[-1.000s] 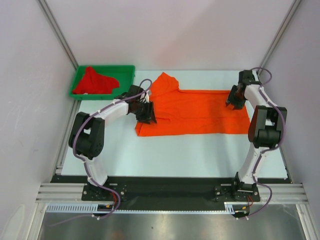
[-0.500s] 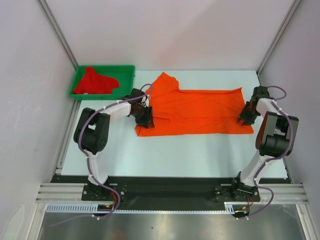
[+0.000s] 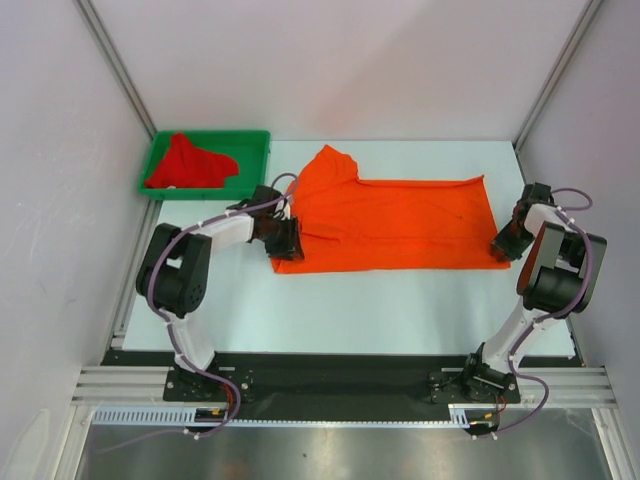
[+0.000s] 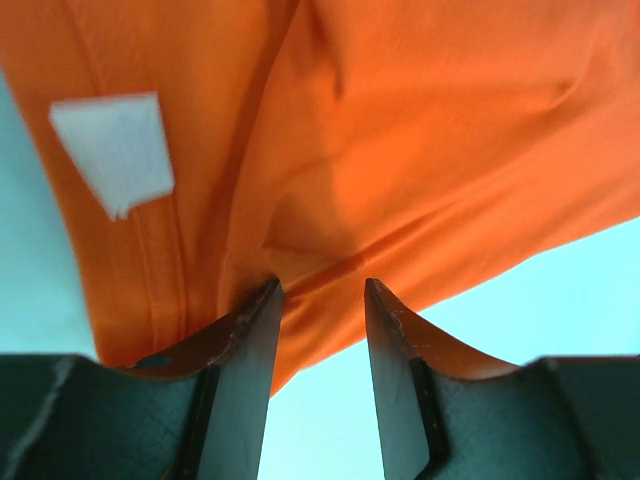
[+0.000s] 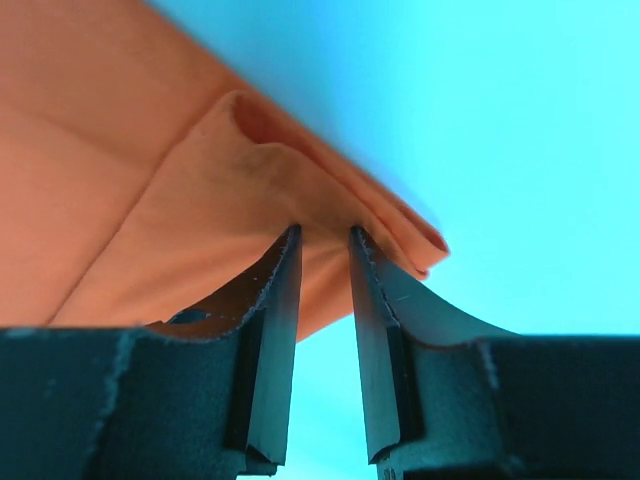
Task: Fold and stack the t-shirts
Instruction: Fold the tshirt
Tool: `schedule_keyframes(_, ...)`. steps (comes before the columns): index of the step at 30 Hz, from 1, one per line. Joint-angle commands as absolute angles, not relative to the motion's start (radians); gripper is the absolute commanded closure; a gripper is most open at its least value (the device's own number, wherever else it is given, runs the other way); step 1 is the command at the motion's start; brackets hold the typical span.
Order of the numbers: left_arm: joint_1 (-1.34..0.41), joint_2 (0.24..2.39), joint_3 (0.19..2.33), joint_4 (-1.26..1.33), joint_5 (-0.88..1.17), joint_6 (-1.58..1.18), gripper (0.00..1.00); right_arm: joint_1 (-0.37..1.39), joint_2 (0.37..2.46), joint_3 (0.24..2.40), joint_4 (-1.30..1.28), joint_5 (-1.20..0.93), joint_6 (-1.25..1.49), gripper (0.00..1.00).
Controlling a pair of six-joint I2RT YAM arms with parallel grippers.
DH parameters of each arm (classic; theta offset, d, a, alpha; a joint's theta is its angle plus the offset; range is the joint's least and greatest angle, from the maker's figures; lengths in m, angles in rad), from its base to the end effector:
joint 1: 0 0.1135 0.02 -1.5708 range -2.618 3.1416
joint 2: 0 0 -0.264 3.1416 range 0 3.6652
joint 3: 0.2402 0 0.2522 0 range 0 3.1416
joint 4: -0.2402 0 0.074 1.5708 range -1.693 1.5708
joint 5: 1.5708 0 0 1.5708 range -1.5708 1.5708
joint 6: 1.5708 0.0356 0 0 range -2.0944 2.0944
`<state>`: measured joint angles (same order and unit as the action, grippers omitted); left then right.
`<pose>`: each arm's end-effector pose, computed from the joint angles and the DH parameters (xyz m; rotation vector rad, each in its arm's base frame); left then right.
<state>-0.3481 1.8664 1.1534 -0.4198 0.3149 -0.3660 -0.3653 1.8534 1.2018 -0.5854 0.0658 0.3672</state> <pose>0.3414 -0.1356 0.1535 0.0732 2.7742 -0.6283 0.3360 -0.1310 0.1627 1.0196 2.6147 -0.0919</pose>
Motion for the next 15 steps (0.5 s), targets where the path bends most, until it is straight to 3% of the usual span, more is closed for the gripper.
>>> schedule_keyframes(1, -0.336, 1.804, 1.039, -0.534, 0.229, -0.350, 0.53, -0.411, 1.838, 1.146, -0.684, 0.226, 0.360, 0.68)
schedule_keyframes(4, -0.336, 1.697, 1.015, -0.534, 0.244, -0.345, 0.51, -0.336, 1.737, 1.193, -0.712, 0.210, 0.333, 0.66)
schedule_keyframes(9, -0.334, 1.582, 1.091, -0.548, 0.247, -0.341, 0.47, -0.138, 1.652, 1.322, -0.669, 0.080, 0.295, 0.45)
schedule_keyframes(11, -0.333, 1.577, 1.136, -0.538, 0.271, -0.333, 0.46, -0.069, 1.681, 1.362, -0.606, -0.039, 0.288, 0.40)
schedule_keyframes(15, -0.327, 1.611, 1.175, -0.519, 0.317, -0.356, 0.48, 0.112, 1.833, 1.443, -0.483, -0.289, 0.334, 0.38)
